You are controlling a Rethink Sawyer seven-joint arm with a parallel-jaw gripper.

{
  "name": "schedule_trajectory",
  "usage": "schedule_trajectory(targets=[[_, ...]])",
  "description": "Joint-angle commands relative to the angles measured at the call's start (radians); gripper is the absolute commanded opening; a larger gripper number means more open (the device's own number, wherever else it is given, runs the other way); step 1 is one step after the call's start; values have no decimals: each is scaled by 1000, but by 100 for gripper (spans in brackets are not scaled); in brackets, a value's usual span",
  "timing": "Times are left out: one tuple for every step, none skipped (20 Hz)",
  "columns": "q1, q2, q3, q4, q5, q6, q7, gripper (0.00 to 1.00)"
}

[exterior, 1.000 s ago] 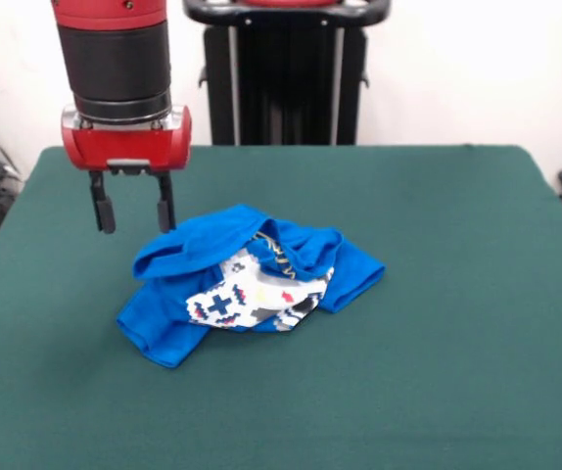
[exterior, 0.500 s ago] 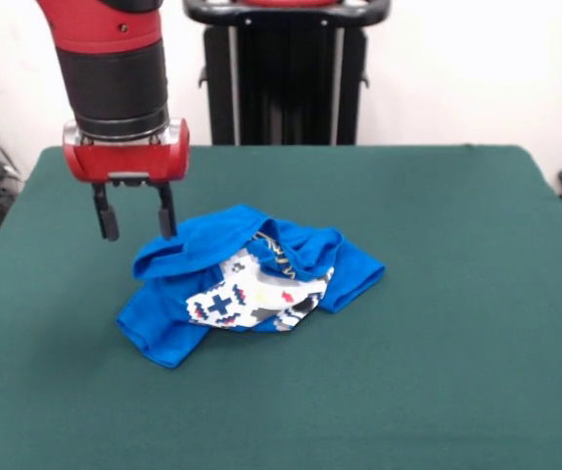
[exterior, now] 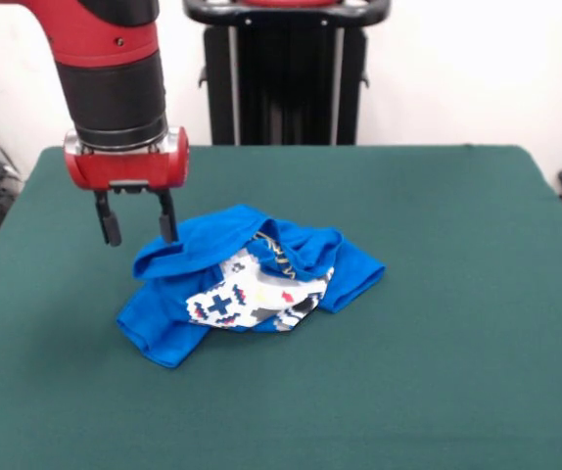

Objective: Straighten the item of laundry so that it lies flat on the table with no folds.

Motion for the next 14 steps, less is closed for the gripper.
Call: schedule_trajectory(targets=[[50, 36, 75, -18, -83, 126, -199, 100], [50, 36, 75, -18, -84, 125, -199, 100], [49, 35, 76, -15, -85, 123, -201, 100], [48, 35, 78, -14, -86, 120, -202, 100], [45, 38, 80, -12, -87, 121, -204, 100], [43, 39, 80, -9, -90, 122, -206, 100], [44, 45, 77, -12, -98, 123, -209, 100], [44, 48, 75, -14, -105, 127, -212, 100], [43, 53, 73, -18, -115, 126, -216, 100], [42, 55, 73, -20, -122, 131, -218, 100], [44, 57, 70, -27, -130, 143, -224, 100], [41, 58, 72, -27, -135, 141, -224, 100], [39, 59, 72, -31, -141, 148, -230, 100], [36, 60, 75, -33, -145, 151, -231, 100]])
